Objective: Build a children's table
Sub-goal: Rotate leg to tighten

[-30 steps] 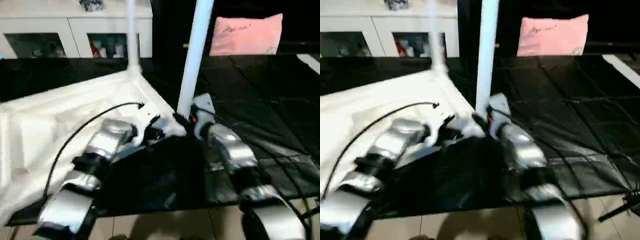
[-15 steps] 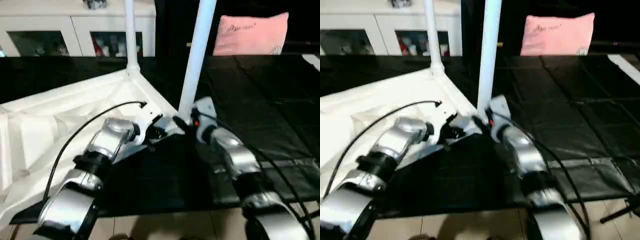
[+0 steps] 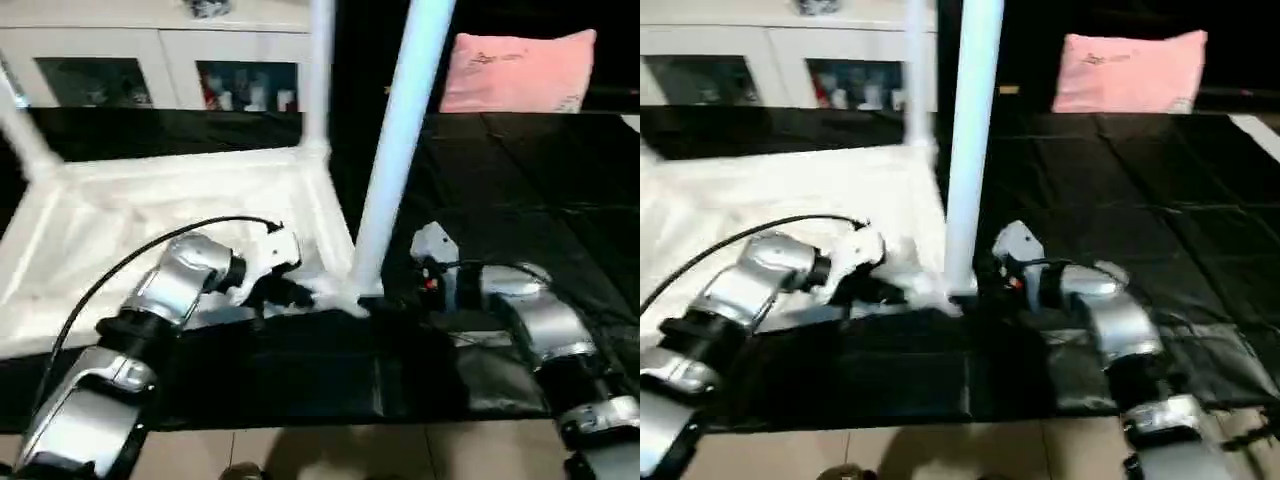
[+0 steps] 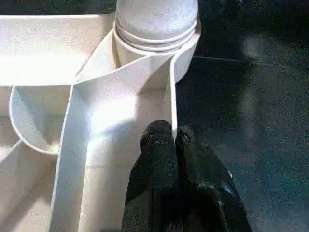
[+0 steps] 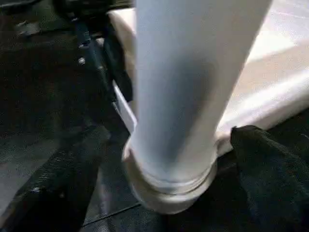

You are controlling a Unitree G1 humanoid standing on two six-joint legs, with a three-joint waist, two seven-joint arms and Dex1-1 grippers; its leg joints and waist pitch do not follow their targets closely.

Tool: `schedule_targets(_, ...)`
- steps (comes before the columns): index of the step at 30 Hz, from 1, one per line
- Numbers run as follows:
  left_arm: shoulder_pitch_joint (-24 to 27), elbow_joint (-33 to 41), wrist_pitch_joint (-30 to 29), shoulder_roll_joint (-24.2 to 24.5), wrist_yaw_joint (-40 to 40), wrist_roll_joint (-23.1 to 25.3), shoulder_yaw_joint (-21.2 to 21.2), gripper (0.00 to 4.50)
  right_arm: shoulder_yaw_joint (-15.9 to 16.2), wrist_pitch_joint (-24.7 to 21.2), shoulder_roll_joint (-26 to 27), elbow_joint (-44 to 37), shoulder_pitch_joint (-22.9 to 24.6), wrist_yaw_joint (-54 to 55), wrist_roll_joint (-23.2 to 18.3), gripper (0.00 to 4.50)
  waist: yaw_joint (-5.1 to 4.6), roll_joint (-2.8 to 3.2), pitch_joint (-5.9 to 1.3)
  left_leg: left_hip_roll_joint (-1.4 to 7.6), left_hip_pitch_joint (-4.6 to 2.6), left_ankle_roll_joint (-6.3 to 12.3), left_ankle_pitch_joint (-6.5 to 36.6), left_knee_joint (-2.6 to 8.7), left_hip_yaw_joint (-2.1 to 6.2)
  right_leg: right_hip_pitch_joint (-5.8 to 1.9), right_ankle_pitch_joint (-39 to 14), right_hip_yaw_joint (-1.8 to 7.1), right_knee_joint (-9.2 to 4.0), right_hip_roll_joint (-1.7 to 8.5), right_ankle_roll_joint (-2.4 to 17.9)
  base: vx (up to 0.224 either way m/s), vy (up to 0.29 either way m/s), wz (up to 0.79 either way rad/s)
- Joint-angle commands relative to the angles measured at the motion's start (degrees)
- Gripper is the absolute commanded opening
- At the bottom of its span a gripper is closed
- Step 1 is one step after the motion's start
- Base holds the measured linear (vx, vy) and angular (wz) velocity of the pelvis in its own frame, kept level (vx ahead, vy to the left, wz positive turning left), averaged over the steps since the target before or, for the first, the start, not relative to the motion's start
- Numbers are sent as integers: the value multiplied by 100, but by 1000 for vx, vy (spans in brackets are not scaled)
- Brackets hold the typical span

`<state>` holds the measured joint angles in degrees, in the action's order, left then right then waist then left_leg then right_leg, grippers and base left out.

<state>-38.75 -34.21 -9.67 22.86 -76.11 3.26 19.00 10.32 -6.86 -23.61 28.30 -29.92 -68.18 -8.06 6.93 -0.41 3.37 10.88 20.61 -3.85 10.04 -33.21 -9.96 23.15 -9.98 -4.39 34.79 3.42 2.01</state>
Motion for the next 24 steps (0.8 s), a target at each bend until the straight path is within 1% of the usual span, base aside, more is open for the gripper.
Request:
schedule_targets(1, -40, 272, 210, -13, -472, -108, 244, 0, 137, 23, -97, 50, -110, -378, 1, 447, 8, -36, -396, 263, -42, 394, 967, 321, 41, -320, -1342, 307, -422, 502, 1115, 0, 0, 0)
schedule_targets(2, -40, 272, 210, -13, -472, -108, 244, 0, 137, 23, -97, 50, -110, -378, 1, 447, 20, -29, -393, 264, -37, 396, 961, 321, 40, -319, -1363, 308, -427, 507, 1100, 0, 0, 0)
schedule_targets(3, -35, 297, 308, 38, -629, -99, 338, 0, 197, 60, -121, 100, -158, -607, -7, 447, 39, -45, -388, 260, -42, 390, 996, 321, 40, -313, -1481, 304, -441, 508, 1059, 0, 0, 0)
schedule_targets(4, -30, 309, 353, 62, -708, -86, 386, 0, 223, 90, -120, 130, -186, -721, -10, 447, 50, -45, -391, 258, -37, 388, 1004, 319, 41, -317, -1536, 304, -443, 515, 1041, 0, 0, 0)
schedule_targets(6, -4, 362, 408, 94, -877, -86, 456, 0, 259, 63, -99, 131, -218, -991, -106, 447, 92, -35, -384, 269, -50, 366, 1040, 325, 41, -298, -1717, 308, -464, 515, 973, 0, 0, 0)
schedule_targets(7, 12, 405, 432, 109, -954, -88, 490, 0, 292, 7, -94, 85, -206, -1140, -182, 420, 101, -33, -388, 270, -51, 354, 1038, 325, 42, -300, -1710, 308, -458, 516, 968, 0, 0, 0)
schedule_targets(8, 21, 432, 454, 119, -1011, -87, 511, 0, 324, -23, -101, 53, -193, -1231, -229, 420, 113, -41, -390, 276, -54, 358, 1038, 326, 44, -296, -1684, 308, -453, 510, 971, 0, 0, 0)
schedule_targets(9, 25, 450, 465, 126, -1049, -85, 526, 0, 350, -67, -108, 30, -182, -1298, -262, 420, 123, -32, -397, 282, -56, 355, 1023, 326, 49, -294, -1641, 309, -445, 511, 983, 0, 0, 0)
schedule_targets(10, 25, 450, 465, 126, -1049, -85, 526, 0, 350, -67, -108, 30, -182, -1298, -262, 420, 122, -30, -393, 284, -60, 351, 1031, 329, 48, -284, -1621, 308, -442, 503, 992, 0, 0, 0)
schedule_targets(11, 27, 467, 473, 138, -1086, -87, 543, 0, 381, -143, -121, 10, -172, -1397, -301, 408, 125, -27, -396, 284, -62, 336, 1034, 325, 49, -285, -1584, 308, -438, 506, 1015, 0, 0, 0)
schedule_targets(13, 10, 453, 506, 147, -1105, -87, 564, 0, 394, -129, -130, -9, -133, -1474, -309, 382, 124, -23, -397, 282, -45, 319, 1062, 320, 55, -293, -1586, 305, -435, 512, 1024, 0, 0, 0)
schedule_targets(15, 2, 446, 521, 148, -1109, -84, 572, 0, 391, -108, -127, -4, -120, -1483, -309, 373, 124, -22, -394, 276, -36, 296, 1087, 321, 59, -296, -1655, 303, -442, 516, 997, 0, 0, 0)
schedule_targets(19, -22, 438, 550, 157, -1153, -93, 600, 0, 363, -86, -90, 29, -92, -1578, -341, 335, 132, -10, -398, 268, -35, 278, 1093, 317, 63, -300, -1764, 302, -453, 520, 937, 0, 0, 0)
schedule_targets(20, -22, 438, 550, 157, -1153, -93, 600, 0, 363, -86, -90, 29, -92, -1578, -341, 335, 130, -17, -404, 272, -31, 278, 1048, 316, 65, -302, -1677, 303, -442, 514, 949, 0, 0, 0)
schedule_targets(21, -24, 434, 555, 157, -1160, -92, 602, 0, 371, -86, -92, 19, -83, -1582, -351, 324, 130, -16, -408, 271, -29, 284, 1010, 312, 63, -304, -1571, 302, -431, 510, 979, 0, 0, 0)
schedule_targets(22, -28, 429, 560, 153, -1165, -89, 607, 0, 383, -90, -94, -23, -54, -1588, -372, 301, 130, -12, -409, 270, -28, 289, 1004, 313, 63, -305, -1547, 300, -429, 509, 989, 0, 0, 0)
schedule_targets(24, -31, 425, 564, 152, -1172, -87, 613, 0, 392, -111, -95, -63, -25, -1605, -394, 295, 133, -14, -409, 270, -31, 301, 1013, 309, 61, -305, -1522, 298, -429, 508, 1000, 0, 0, 0)
